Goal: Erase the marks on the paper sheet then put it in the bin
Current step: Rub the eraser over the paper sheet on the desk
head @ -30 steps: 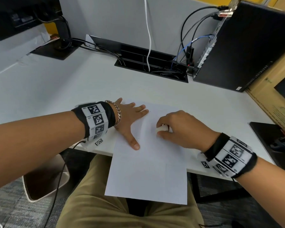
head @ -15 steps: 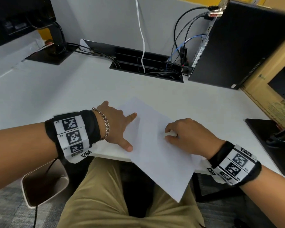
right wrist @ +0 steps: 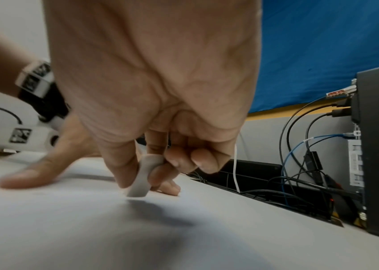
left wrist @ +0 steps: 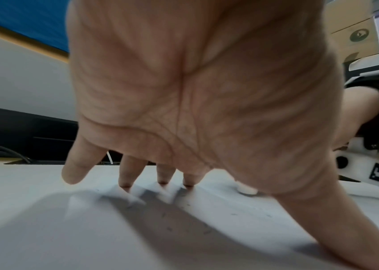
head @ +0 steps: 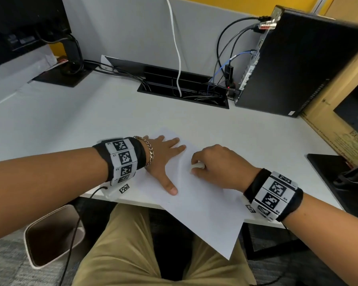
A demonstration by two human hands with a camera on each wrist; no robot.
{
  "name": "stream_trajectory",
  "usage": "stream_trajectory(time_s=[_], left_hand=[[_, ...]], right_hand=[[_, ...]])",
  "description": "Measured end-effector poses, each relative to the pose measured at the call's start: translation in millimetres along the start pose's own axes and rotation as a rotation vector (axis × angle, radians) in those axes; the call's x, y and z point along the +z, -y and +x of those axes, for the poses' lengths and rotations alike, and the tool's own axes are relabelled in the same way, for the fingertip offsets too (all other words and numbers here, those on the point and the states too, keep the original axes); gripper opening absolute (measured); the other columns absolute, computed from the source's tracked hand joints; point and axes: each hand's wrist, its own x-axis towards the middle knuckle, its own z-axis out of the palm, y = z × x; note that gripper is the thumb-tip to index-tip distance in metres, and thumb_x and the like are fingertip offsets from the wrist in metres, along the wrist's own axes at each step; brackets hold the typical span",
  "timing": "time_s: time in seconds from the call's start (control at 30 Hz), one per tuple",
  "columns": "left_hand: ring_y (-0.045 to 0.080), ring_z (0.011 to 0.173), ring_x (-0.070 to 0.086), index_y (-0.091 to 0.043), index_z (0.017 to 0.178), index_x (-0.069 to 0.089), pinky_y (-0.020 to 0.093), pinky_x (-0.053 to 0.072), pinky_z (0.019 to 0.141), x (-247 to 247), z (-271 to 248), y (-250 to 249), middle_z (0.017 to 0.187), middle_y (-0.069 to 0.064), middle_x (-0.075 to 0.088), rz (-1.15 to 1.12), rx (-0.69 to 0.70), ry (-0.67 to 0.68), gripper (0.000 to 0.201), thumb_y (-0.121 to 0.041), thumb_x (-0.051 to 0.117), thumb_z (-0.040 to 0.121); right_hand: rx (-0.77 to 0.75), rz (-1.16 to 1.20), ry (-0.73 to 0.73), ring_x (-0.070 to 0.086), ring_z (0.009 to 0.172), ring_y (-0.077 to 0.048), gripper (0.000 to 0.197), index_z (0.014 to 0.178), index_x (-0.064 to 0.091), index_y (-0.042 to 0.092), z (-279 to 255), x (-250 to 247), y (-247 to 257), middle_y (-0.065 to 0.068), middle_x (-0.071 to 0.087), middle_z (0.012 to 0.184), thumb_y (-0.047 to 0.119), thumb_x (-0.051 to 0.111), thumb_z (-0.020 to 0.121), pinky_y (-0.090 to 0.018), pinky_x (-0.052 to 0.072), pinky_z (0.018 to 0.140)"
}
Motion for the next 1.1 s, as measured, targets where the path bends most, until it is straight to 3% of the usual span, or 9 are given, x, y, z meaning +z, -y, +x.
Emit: stream_trajectory(time_s=[0.2,0.33,0.47,0.53,0.63,0.73,0.83,0.97,1.1], left_hand=[[0.032,0.161,-0.012,-0.048,0.159,-0.025,0.076,0.002,0.120,1.2,5.2,0.9,0.170,-0.015,-0.028,0.001,-0.019,0.001,0.151,-0.101,0.067,0.051],[0.034,0.160,-0.012,-0.048,0.157,-0.027,0.076,0.000,0.120,2.0,7.2,1.8,0.169,-0.015,-0.030,0.017,-0.020,0.009,0.151,-0.102,0.065,0.051],[0.033,0.161,-0.012,-0.047,0.158,-0.027,0.075,-0.001,0.120,1.7,5.8,0.9,0.169,-0.015,-0.030,0.011,-0.029,0.007,0.152,-0.102,0.065,0.050],[0.034,0.161,-0.011,-0.047,0.158,-0.027,0.075,-0.001,0.120,1.6,6.1,0.4,0.169,-0.014,-0.029,0.015,-0.029,0.003,0.152,-0.102,0.065,0.050],[0.034,0.161,-0.011,-0.047,0.158,-0.027,0.075,-0.001,0.120,1.9,5.6,0.8,0.169,-0.014,-0.030,0.018,-0.026,0.002,0.151,-0.102,0.064,0.051],[0.034,0.161,-0.011,-0.047,0.158,-0.027,0.075,0.000,0.120,3.1,5.2,1.3,0.169,-0.015,-0.030,0.017,-0.025,-0.001,0.151,-0.102,0.064,0.050],[0.033,0.161,-0.012,-0.048,0.157,-0.027,0.075,0.000,0.120,2.8,5.9,1.1,0.169,-0.015,-0.030,0.010,-0.030,0.003,0.151,-0.103,0.064,0.049],[0.033,0.160,-0.013,-0.048,0.157,-0.028,0.076,-0.001,0.120,4.6,7.1,2.6,0.168,-0.016,-0.031,0.005,-0.028,0.002,0.152,-0.103,0.063,0.049],[0.034,0.160,-0.012,-0.048,0.157,-0.028,0.076,0.000,0.120,3.8,7.8,2.3,0.168,-0.016,-0.030,0.012,-0.026,0.003,0.153,-0.104,0.063,0.048]], right_hand=[[0.003,-0.030,-0.015,0.062,0.094,-0.023,0.029,0.116,0.068,0.024,14.5,-1.9,4.2,0.000,0.065,0.103,0.043,0.057,0.097,-0.038,0.054,0.078],[-0.159,-0.043,0.047,0.054,0.080,-0.019,0.016,0.093,0.061,0.025,5.6,6.0,17.6,0.010,0.046,0.084,0.040,0.056,0.098,-0.037,0.049,0.069],[-0.082,-0.070,-0.005,0.060,0.092,-0.021,0.027,0.114,0.070,0.025,16.7,-3.9,2.4,0.005,0.059,0.095,0.042,0.057,0.097,-0.033,0.046,0.072],[-0.066,-0.068,-0.045,0.061,0.092,-0.023,0.021,0.101,0.067,0.024,17.3,-3.5,2.3,0.002,0.061,0.095,0.041,0.056,0.097,-0.034,0.048,0.072],[-0.142,-0.066,-0.009,0.057,0.078,-0.021,0.023,0.081,0.054,0.022,5.4,9.1,20.9,0.005,0.054,0.083,0.040,0.054,0.096,-0.038,0.051,0.068],[-0.171,-0.079,-0.001,0.057,0.081,-0.019,0.024,0.092,0.066,0.022,3.3,10.4,21.1,0.007,0.057,0.086,0.042,0.054,0.096,-0.036,0.049,0.068],[-0.105,-0.110,-0.060,0.060,0.087,-0.020,0.025,0.097,0.069,0.022,15.2,1.7,5.0,0.007,0.058,0.087,0.042,0.055,0.096,-0.031,0.040,0.067],[-0.123,-0.077,-0.036,0.063,0.088,-0.019,0.027,0.101,0.071,0.021,8.6,10.0,11.5,0.004,0.065,0.091,0.042,0.056,0.094,-0.037,0.052,0.073],[-0.160,-0.048,-0.004,0.062,0.090,-0.017,0.030,0.111,0.072,0.025,5.3,8.2,12.0,0.006,0.066,0.099,0.045,0.058,0.095,-0.033,0.050,0.075]])
